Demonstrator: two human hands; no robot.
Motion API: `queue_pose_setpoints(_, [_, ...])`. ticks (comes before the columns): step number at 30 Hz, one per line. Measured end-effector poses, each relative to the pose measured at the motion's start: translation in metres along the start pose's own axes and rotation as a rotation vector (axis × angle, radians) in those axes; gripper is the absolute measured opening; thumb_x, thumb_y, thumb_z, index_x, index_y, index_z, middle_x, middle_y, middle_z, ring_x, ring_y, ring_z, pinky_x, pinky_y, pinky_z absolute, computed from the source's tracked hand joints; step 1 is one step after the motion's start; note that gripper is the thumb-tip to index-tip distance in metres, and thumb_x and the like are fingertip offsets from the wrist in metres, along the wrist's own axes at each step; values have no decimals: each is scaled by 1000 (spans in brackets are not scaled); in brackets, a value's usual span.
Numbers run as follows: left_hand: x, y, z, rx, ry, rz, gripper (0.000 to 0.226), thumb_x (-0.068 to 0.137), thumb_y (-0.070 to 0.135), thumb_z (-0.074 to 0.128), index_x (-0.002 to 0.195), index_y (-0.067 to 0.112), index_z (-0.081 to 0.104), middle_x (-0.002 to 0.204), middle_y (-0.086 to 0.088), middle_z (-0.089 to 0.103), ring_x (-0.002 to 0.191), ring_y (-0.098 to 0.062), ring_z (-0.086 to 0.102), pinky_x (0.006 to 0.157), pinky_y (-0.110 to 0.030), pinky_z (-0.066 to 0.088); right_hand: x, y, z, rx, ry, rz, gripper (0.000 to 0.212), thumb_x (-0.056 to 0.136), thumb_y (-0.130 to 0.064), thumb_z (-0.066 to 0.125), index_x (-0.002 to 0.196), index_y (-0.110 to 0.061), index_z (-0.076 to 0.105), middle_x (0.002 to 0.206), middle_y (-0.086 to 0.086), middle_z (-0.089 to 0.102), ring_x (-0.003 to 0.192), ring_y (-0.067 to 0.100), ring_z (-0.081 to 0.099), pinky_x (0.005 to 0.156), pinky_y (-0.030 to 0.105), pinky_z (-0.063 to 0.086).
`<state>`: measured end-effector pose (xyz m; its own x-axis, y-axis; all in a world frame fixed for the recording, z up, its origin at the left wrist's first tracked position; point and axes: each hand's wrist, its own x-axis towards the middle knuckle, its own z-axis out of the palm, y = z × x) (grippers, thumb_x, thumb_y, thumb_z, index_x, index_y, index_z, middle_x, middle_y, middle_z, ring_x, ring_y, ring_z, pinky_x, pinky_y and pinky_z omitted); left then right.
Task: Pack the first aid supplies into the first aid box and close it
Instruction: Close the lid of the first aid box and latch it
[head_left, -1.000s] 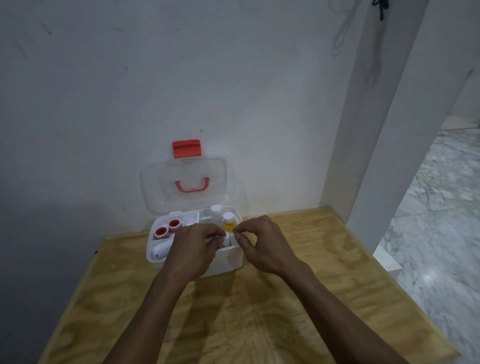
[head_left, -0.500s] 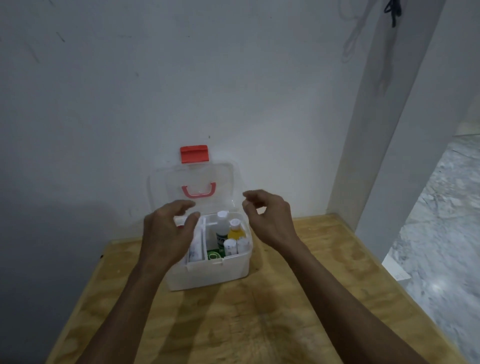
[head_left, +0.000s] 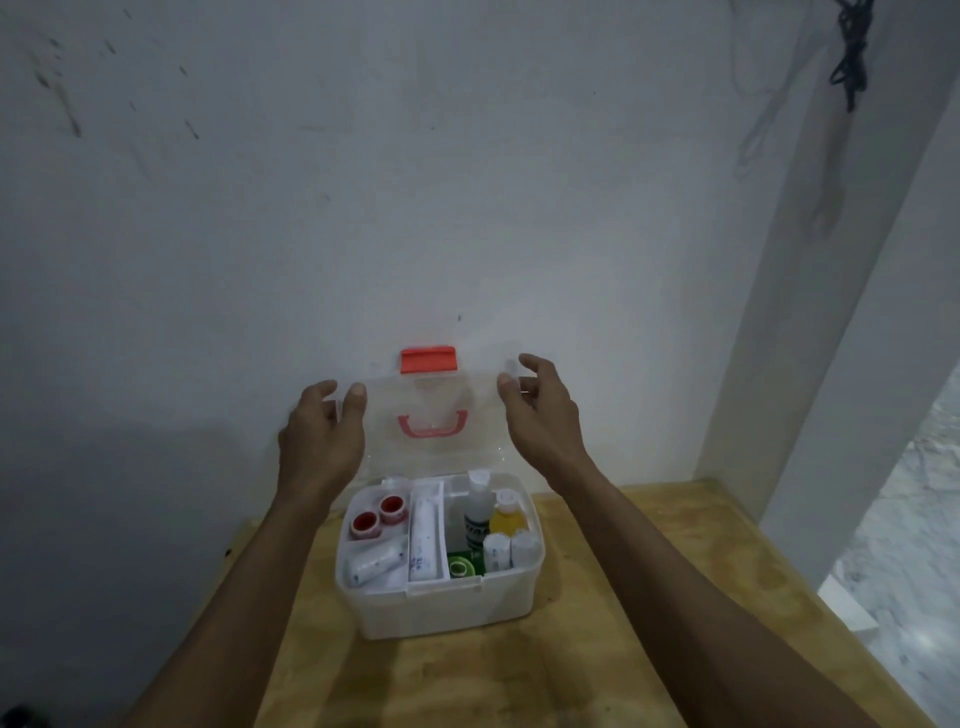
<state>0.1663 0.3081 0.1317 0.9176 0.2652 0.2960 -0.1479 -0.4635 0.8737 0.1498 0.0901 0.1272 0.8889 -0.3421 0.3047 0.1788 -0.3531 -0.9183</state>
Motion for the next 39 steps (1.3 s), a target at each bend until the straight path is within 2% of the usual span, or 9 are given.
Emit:
queue_pose_setpoints(2, [-6,-1,-2,2,15,13,51,94,49,48,131,14,54,127,-11,62,115,-27,57,93,-36,42,-6,1,-5,17,0,-14,44,99,-44,49,139,-25,44,118,1,61,102,11,58,81,22,46])
queue_pose_setpoints(4, [-13,-1,-4,11,6,37,51,95,50,46,130,14,55,127,-10,62,115,-26,56,91,-35,42,-13,2,-9,-6,-6,-47,44,98,-47,49,136,-24,48,114,-5,61,103,9,58,84,23,46])
queue_pose_setpoints(13, [-55,-13,-17,60,-110,150,51,96,46,43,140,21,43,146,-5,47,129,-26,47,98,-38,41,-60,14,-23,-64,-35,-121,39,95,-44,56,129,-25,57,125,-7,57,113,5,54,82,15,45])
queue_pose_setpoints(16, [-70,-25,-20,88,-150,205,50,97,44,41,142,23,40,148,-4,44,130,-25,47,98,-36,41,-79,25,-23,-36,-19,-123,34,93,-40,62,124,-26,59,122,-9,57,112,3,55,87,19,49])
queue_pose_setpoints(19, [-84,-40,-21,100,-198,210,49,96,48,38,140,27,42,146,-2,46,129,-24,48,105,-44,42,-96,37,-20,0,-5,-122,32,91,-37,66,119,-25,60,119,-11,58,111,-3,55,90,19,50])
queue_pose_setpoints(24, [-104,-50,-17,185,-260,239,52,93,46,35,136,20,49,152,-5,38,139,-21,37,106,-31,29,-116,55,-15,-97,21,-158,26,89,-36,68,112,-29,61,116,-11,58,107,2,56,89,22,51])
queue_pose_setpoints(28, [-108,-55,-17,242,-305,259,53,93,47,29,137,25,51,156,-3,31,143,-21,28,110,-39,30,-124,65,-10,-284,27,-189,25,87,-45,66,108,-32,61,117,-13,54,102,-1,51,82,21,51])
queue_pose_setpoints(32, [-107,-55,-17,310,-331,243,59,91,50,27,143,29,44,160,-1,22,144,-23,26,109,-45,34,-122,60,-9,-356,3,-214,28,87,-45,65,105,-24,63,113,-10,52,99,2,48,76,11,41])
queue_pose_setpoints(39, [-100,-46,-19,289,-376,134,65,82,61,41,139,31,49,159,1,25,143,-26,29,109,-53,35,-113,46,-4,-388,-61,-166,37,83,-53,68,101,-22,61,116,-6,47,108,9,44,79,18,40])
